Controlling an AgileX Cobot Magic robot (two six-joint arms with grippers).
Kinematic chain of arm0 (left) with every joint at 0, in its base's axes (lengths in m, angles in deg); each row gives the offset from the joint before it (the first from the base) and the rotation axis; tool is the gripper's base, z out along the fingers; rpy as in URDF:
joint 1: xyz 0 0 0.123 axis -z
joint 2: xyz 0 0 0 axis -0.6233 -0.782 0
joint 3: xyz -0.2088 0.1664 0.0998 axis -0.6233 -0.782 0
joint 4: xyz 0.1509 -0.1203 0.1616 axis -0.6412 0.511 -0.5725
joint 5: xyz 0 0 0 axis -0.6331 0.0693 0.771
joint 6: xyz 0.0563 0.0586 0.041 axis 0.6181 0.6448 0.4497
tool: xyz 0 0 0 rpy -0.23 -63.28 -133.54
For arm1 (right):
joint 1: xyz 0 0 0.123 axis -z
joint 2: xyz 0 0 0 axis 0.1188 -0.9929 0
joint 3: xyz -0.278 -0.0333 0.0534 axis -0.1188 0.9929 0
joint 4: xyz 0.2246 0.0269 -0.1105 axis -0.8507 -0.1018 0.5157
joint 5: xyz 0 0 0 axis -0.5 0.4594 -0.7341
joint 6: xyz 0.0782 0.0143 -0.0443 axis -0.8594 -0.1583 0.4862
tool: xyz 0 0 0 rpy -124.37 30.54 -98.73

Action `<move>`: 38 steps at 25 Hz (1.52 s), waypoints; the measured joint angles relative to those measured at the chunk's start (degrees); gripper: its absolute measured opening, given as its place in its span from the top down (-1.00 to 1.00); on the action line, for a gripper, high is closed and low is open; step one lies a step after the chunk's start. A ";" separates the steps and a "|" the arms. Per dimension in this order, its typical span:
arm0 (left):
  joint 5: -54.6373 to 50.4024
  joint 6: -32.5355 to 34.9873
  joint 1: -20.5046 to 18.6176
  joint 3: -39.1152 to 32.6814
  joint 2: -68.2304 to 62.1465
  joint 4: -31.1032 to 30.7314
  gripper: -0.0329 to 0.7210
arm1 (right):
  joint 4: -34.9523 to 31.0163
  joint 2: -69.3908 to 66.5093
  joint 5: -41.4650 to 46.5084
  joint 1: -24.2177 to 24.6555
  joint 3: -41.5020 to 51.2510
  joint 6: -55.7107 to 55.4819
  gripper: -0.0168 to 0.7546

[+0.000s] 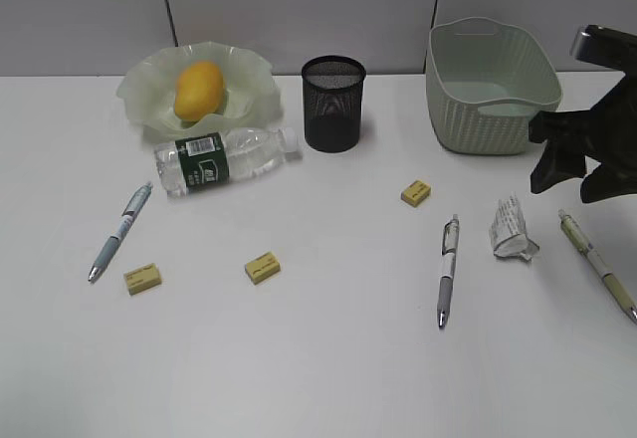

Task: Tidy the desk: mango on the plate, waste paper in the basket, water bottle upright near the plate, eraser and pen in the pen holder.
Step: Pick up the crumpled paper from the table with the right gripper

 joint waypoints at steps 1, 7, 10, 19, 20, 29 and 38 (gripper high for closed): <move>0.00 0.00 0.00 0.00 0.00 0.00 -0.46 | -0.13 -0.57 0.00 0.00 -0.40 0.06 -0.23; 0.00 0.00 0.00 0.00 0.00 0.00 -0.46 | -0.53 -4.64 -0.48 -1.01 -1.78 1.25 -0.23; 0.00 0.00 0.00 0.00 0.00 0.00 -0.46 | -0.53 -6.81 -2.09 -2.68 -2.08 1.50 -0.23; 0.00 0.00 0.00 0.00 0.00 0.00 -0.45 | -0.55 -15.29 -4.83 -3.39 -5.29 1.56 -0.23; 0.00 0.00 0.00 0.00 0.00 0.00 -0.45 | -0.55 -16.19 -4.83 -3.39 -5.72 1.56 -0.23; 0.00 0.00 0.00 0.00 0.00 -0.05 -0.44 | 2.94 -18.75 -3.97 -3.39 -9.43 -0.98 0.54; 0.00 0.00 0.00 0.00 0.00 -0.05 -0.44 | 3.11 -18.79 5.65 -3.39 -14.70 -1.03 0.83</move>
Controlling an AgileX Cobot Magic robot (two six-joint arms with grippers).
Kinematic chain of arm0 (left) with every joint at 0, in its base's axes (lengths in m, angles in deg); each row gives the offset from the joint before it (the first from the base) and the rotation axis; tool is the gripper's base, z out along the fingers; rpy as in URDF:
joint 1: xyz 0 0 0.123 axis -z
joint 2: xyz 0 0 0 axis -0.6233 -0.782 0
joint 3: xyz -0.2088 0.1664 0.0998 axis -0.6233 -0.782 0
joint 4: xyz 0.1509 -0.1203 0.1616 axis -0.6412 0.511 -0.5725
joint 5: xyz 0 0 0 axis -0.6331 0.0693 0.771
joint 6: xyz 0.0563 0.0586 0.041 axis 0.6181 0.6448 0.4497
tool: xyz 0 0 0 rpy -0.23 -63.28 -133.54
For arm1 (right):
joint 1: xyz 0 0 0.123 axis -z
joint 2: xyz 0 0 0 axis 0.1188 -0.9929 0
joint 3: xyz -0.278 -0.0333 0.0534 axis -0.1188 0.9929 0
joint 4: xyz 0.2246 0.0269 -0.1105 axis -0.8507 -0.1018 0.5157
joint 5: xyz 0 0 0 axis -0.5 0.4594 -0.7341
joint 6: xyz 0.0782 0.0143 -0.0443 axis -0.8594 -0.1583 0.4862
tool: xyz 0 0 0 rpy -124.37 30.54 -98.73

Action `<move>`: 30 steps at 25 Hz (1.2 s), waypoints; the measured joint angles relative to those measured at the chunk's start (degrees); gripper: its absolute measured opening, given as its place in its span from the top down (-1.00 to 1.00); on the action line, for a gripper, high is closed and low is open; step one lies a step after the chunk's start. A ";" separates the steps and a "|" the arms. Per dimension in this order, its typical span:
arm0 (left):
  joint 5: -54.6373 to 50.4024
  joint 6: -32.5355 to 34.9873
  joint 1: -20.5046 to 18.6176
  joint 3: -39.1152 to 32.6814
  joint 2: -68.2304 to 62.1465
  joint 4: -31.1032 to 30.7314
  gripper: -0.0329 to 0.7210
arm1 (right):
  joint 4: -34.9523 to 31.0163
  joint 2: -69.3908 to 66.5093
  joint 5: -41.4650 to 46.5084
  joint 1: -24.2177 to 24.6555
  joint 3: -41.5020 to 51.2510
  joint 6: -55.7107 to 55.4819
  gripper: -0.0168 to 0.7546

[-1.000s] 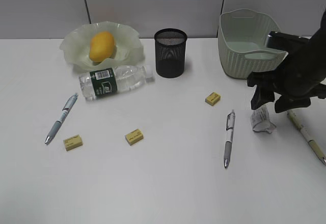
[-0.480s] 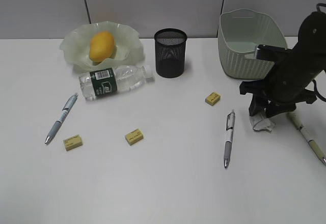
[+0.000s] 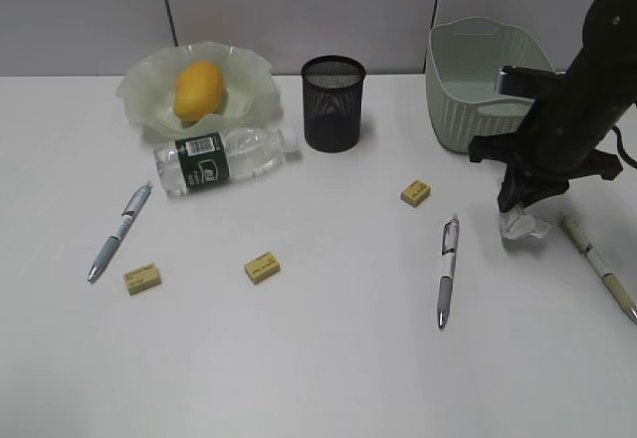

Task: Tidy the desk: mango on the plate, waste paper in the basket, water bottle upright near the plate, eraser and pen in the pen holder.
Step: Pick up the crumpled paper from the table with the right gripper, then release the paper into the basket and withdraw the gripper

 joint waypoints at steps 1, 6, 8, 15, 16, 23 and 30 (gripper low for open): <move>0.00 0.00 0.00 0.00 0.00 0.00 -0.44 | 0.00 0.00 1.90 0.00 -0.81 0.00 0.83; 0.00 0.00 0.00 0.00 0.00 0.00 -0.44 | 0.00 0.14 12.43 0.00 -7.66 0.05 0.83; 0.00 0.00 0.00 0.00 0.00 0.00 -0.44 | 0.00 0.71 15.76 0.00 -10.76 0.05 0.83; 0.00 0.00 0.00 0.00 0.00 0.00 -0.44 | 0.75 2.18 18.89 0.00 -25.26 0.05 0.83; 0.00 0.00 0.00 0.00 0.00 0.00 -0.44 | 1.62 2.18 18.49 0.00 -27.17 0.05 0.83; 0.00 0.00 0.00 0.00 0.00 0.00 -0.44 | 7.95 2.11 7.54 0.00 -31.63 0.05 0.83; 0.00 0.00 0.00 0.00 0.00 0.00 -0.44 | 11.14 -1.72 -6.39 0.00 -31.69 0.05 0.83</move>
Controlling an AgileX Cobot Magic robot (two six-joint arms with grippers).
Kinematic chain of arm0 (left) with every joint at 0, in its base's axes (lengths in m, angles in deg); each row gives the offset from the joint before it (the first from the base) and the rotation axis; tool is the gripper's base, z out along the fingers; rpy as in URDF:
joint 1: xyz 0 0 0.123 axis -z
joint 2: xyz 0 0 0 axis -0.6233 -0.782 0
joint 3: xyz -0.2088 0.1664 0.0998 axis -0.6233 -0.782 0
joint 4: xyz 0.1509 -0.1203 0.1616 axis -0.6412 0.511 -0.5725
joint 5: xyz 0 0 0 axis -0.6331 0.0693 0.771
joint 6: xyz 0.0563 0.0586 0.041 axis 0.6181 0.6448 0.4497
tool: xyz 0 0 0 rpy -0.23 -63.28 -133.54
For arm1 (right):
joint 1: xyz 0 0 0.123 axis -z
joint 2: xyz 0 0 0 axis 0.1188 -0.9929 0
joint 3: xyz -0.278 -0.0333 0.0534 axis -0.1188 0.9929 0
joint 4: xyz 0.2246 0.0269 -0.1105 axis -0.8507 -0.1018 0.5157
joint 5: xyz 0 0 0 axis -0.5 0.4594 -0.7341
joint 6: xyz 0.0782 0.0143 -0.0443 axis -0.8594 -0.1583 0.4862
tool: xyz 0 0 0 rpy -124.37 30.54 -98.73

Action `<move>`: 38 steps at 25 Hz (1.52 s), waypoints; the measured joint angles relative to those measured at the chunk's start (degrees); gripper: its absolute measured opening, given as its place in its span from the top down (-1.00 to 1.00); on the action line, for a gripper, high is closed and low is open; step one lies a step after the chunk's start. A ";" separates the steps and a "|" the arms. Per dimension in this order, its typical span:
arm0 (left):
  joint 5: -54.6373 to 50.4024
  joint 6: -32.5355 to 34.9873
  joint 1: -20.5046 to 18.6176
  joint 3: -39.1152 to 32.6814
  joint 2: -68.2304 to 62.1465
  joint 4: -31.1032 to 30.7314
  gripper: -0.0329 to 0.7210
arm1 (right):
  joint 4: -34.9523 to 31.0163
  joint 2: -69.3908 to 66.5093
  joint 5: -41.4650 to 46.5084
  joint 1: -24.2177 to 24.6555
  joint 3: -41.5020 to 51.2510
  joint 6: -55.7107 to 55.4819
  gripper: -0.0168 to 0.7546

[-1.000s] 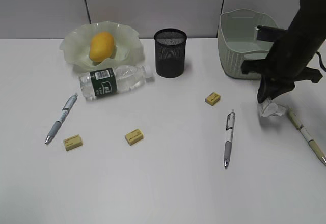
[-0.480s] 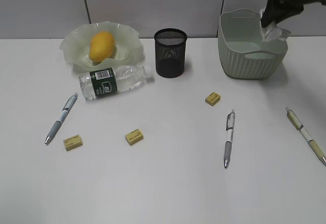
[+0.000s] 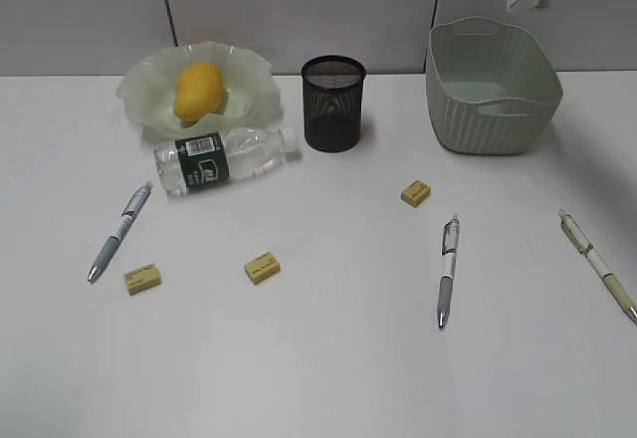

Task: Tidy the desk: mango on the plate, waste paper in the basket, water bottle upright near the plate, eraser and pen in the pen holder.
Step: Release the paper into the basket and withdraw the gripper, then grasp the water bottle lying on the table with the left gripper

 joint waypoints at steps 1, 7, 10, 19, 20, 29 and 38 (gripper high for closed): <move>0.00 0.00 0.00 0.00 0.00 0.00 -0.44 | 0.05 -1.06 -1.67 0.00 0.00 0.00 0.83; 0.00 0.00 0.00 0.00 0.00 0.00 -0.44 | 0.30 -7.87 -7.48 0.00 0.00 0.00 0.83; 0.00 0.00 0.00 0.00 0.00 0.00 -0.44 | 0.30 -10.76 -9.29 0.00 0.00 0.00 0.83; 0.00 0.00 0.00 0.00 0.00 0.00 -0.44 | 0.31 -14.24 -10.33 0.00 0.00 0.00 0.08; 0.00 0.00 0.00 0.00 0.00 0.00 -0.44 | 0.31 -14.24 -10.39 0.00 0.00 0.00 -0.11; 0.00 0.00 0.00 0.00 0.00 0.00 -0.44 | 0.26 -10.43 -5.42 0.00 -1.21 0.00 -0.58; -0.01 0.00 0.00 0.00 0.00 0.00 -0.44 | 0.09 -3.80 13.13 0.00 -2.60 0.00 -0.57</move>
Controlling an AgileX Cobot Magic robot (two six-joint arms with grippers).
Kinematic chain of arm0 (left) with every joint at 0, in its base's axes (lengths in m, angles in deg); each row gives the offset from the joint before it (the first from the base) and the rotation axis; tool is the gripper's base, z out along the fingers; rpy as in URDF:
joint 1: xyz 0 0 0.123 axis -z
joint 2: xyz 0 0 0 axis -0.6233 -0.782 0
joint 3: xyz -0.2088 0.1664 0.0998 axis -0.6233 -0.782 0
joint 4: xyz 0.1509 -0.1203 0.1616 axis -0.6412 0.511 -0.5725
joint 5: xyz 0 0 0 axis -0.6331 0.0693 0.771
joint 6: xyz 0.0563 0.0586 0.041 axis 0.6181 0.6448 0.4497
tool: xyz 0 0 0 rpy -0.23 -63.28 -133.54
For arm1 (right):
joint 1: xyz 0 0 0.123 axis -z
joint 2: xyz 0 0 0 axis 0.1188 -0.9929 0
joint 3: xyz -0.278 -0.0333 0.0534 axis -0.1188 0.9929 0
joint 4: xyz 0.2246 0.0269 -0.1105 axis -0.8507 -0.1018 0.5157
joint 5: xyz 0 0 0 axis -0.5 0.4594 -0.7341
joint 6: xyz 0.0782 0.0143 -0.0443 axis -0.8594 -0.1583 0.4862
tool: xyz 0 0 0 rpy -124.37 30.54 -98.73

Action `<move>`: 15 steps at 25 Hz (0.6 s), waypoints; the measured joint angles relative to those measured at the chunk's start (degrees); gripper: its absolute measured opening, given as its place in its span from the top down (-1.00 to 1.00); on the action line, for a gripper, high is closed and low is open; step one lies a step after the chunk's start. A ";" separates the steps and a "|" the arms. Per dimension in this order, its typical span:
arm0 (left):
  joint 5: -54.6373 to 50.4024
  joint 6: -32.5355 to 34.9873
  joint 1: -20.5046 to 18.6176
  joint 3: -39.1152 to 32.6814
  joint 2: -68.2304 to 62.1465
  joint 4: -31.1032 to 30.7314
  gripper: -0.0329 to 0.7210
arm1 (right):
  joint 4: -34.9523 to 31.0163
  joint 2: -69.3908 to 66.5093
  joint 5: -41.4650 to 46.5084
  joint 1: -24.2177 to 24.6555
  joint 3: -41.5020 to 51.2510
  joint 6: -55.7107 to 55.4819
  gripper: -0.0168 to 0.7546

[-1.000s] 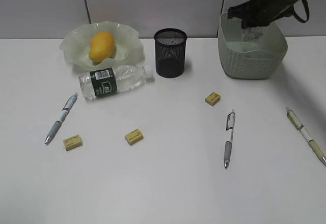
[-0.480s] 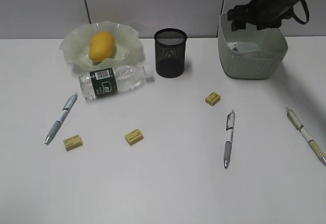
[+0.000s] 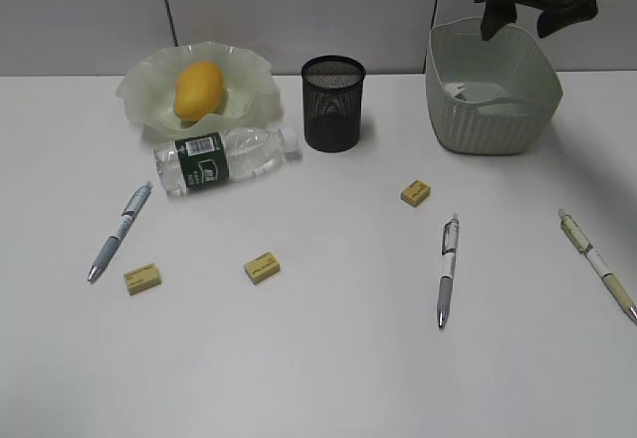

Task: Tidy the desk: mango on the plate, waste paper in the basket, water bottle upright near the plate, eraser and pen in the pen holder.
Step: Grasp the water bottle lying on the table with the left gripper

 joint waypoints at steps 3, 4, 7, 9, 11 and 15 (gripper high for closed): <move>0.00 0.00 0.00 0.00 0.00 0.00 -0.44 | 0.00 1.73 6.39 0.00 0.00 0.00 -0.56; 0.00 0.00 0.00 0.00 0.00 0.00 -0.44 | 0.00 2.14 8.33 0.00 0.00 0.00 -0.56; 0.00 0.00 0.00 0.00 0.00 0.00 -0.44 | 0.00 3.06 14.92 0.00 0.00 0.00 -0.56; 0.00 0.00 0.00 0.00 0.00 0.00 -0.44 | 0.00 3.50 18.54 0.00 -0.04 0.24 -0.56; 0.00 0.00 0.00 0.00 0.00 0.00 -0.44 | 0.00 3.95 20.58 0.00 -0.04 0.43 -0.56; 0.00 0.00 0.00 0.00 0.00 0.00 -0.44 | 0.00 5.71 20.93 0.00 0.80 0.65 -0.56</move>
